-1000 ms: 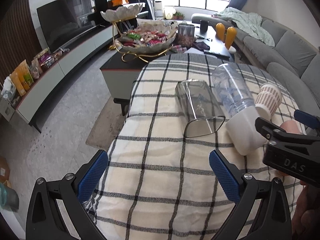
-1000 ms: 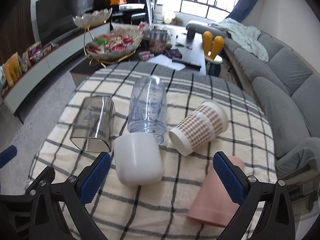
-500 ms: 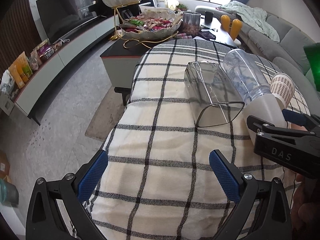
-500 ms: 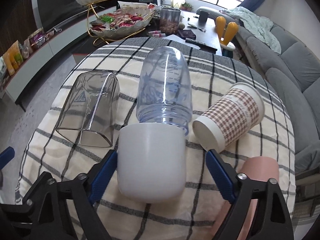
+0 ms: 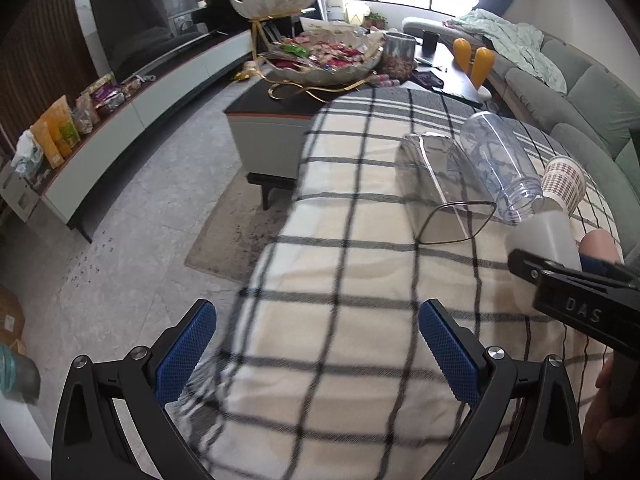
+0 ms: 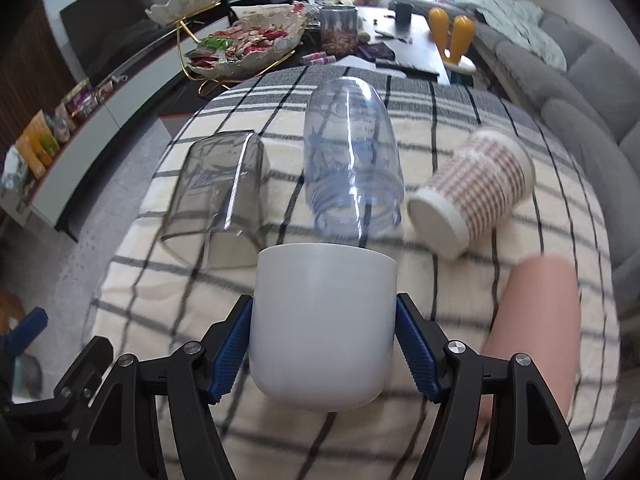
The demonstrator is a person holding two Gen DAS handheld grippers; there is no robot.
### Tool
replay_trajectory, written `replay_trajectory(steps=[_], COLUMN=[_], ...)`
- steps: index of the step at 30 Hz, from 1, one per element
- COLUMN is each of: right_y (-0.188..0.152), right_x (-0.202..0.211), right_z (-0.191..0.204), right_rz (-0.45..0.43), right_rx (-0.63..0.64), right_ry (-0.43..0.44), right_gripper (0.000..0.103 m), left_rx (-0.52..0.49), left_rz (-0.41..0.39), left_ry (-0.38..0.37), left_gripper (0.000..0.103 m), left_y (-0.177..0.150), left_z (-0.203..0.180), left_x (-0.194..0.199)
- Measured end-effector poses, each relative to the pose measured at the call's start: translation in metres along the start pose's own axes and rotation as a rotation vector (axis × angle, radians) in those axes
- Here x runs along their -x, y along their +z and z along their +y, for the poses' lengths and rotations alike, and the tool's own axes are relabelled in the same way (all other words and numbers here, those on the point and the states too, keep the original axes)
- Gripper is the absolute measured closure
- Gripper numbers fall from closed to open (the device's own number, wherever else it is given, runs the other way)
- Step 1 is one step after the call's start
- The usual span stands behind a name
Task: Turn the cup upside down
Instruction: 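Lift the white cup with the right gripper and pull it back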
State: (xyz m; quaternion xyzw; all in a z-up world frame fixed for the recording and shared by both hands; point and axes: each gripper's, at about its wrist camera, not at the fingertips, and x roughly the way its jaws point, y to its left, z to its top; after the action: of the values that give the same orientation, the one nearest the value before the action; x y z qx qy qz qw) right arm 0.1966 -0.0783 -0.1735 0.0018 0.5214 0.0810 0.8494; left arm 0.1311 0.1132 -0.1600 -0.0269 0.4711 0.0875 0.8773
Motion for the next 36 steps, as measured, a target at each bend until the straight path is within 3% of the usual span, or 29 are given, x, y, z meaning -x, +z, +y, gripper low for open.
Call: replay_trajectory(steps=[5,13,19,30,36], right_y=[-0.029,-0.073,-0.083,-0.088,-0.085], right_x=[0.010,0.022,0.031,0.021,0.044], right_z=[0.008,0.027,0.037,0.050,0.046], right_rz=[0.050,0.125,0.075,0.089,0.017], right_rx=[-0.119,-0.246,-0.260,-0.224,-0.212], right_ry=[0.061,0.114,0.067,0.051,0.072], right_gripper=[0.034,0.034,0.034,0.033,0.018], left_rx=[0.008,-0.041,-0.077,-0.072,-0.078], left_rz=[-0.027,-0.054,-0.060,-0.060,-0.079], left_ry=[0.011,-0.049,-0.087,-0.111,-0.122], left_gripper=[0.000,0.000,0.000,0.000,0.000], left_y=[-0.008,-0.021,-0.036,-0.048,-0.045], left_z=[0.024,0.045,0.048,0.051,0.045], left_x=[0.025,0.053,0.062,0.065,0.072])
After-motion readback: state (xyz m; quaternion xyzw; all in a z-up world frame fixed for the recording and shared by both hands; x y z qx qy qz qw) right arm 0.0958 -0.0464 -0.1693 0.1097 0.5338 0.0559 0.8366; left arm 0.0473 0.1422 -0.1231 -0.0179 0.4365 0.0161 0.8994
